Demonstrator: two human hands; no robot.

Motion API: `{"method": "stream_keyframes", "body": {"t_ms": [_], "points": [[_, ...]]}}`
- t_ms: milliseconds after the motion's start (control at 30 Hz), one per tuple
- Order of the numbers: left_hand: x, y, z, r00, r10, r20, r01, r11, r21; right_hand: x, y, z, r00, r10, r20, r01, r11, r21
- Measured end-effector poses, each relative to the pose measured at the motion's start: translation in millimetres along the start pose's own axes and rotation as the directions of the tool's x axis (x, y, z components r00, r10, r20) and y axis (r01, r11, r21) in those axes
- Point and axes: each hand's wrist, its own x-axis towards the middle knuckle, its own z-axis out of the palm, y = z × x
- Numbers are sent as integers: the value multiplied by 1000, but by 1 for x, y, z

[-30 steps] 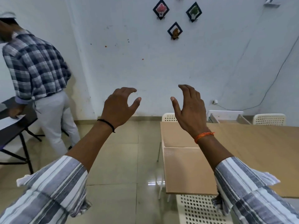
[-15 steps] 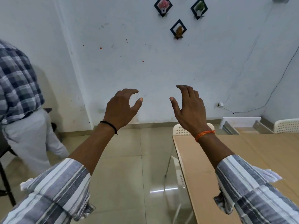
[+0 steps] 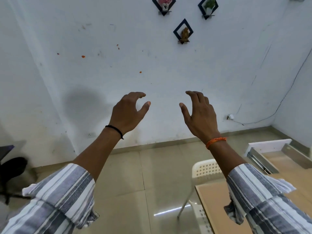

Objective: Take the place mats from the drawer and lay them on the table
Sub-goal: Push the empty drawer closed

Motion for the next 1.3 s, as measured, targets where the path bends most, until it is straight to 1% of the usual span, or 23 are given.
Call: {"method": "stream_keyframes", "body": {"t_ms": [200,367,467,600,767,867,967,1100,1200,1300], "points": [[97,-70,77,998,59,34,-54,991,-124,66,35,79,998,57,-36,-61,991,-117],[199,-126,143,983,157,91,-134,966,-221,135,53,154,989,138,-55,-147,963,-227],[246,-142,176,964,232,131,-188,941,-280,167,60,179,978,194,-77,-208,942,-262],[315,-149,228,930,329,162,-251,893,-373,203,90,200,948,295,-121,-319,880,-352],[374,-137,305,889,422,175,-295,822,-487,231,146,219,896,400,-192,-443,793,-418],[403,-116,354,861,472,188,-305,776,-552,240,184,234,879,435,-194,-473,753,-457],[433,-88,411,822,537,189,-334,724,-604,249,233,243,841,482,-247,-539,696,-475],[474,-41,491,753,628,196,-371,651,-662,270,315,244,801,495,-335,-596,614,-518],[511,0,539,694,691,202,-395,600,-696,293,374,239,751,527,-398,-659,554,-509],[547,46,582,651,736,185,-411,546,-730,314,425,231,723,518,-456,-690,512,-513]]}}
